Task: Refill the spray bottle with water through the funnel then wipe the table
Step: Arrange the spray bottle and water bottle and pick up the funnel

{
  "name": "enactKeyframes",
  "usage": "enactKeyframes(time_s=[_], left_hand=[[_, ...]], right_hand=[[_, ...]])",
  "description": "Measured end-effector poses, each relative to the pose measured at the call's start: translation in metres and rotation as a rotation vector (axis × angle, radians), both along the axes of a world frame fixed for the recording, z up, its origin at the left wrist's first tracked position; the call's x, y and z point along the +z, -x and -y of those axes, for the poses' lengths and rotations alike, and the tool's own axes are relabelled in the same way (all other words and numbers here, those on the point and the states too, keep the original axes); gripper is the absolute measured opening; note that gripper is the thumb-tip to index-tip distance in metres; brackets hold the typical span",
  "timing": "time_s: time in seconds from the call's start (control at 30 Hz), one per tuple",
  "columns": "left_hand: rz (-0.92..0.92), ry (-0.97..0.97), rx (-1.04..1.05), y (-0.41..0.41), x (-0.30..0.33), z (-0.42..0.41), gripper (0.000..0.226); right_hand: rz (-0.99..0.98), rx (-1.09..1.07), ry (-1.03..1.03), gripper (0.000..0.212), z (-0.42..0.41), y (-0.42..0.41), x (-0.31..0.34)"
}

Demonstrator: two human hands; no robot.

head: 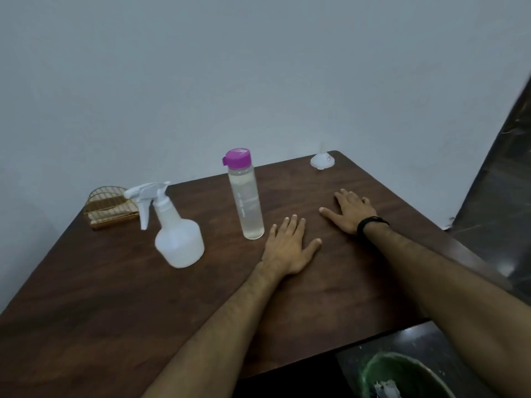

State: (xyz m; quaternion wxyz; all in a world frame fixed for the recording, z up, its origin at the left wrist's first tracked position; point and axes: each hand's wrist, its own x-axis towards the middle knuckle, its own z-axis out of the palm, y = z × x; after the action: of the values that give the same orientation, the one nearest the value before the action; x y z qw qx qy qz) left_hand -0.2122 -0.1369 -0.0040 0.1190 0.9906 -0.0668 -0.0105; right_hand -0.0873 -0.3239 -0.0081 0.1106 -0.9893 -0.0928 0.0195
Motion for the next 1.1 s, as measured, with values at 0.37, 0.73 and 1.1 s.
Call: enactKeyframes(time_s=[0.37, 0.73, 1.1], left_hand=[[0.005, -0.056, 0.137, -0.095, -0.004, 0.007, 0.085], [0.026, -0.041, 0.136, -0.1, -0.013, 0.004, 0.085], [0.069, 0.024, 0.124, -0.081, -0.002, 0.005, 0.071]], right_hand=[[0.057, -0.103, -0.242, 0.119, -0.017, -0.11, 0.003], [0.11, -0.223, -0.674, 0.081, -0.053, -0.211, 0.008], [0.208, -0.049, -0.714, 0.067, -0.049, -0.097, 0.002]])
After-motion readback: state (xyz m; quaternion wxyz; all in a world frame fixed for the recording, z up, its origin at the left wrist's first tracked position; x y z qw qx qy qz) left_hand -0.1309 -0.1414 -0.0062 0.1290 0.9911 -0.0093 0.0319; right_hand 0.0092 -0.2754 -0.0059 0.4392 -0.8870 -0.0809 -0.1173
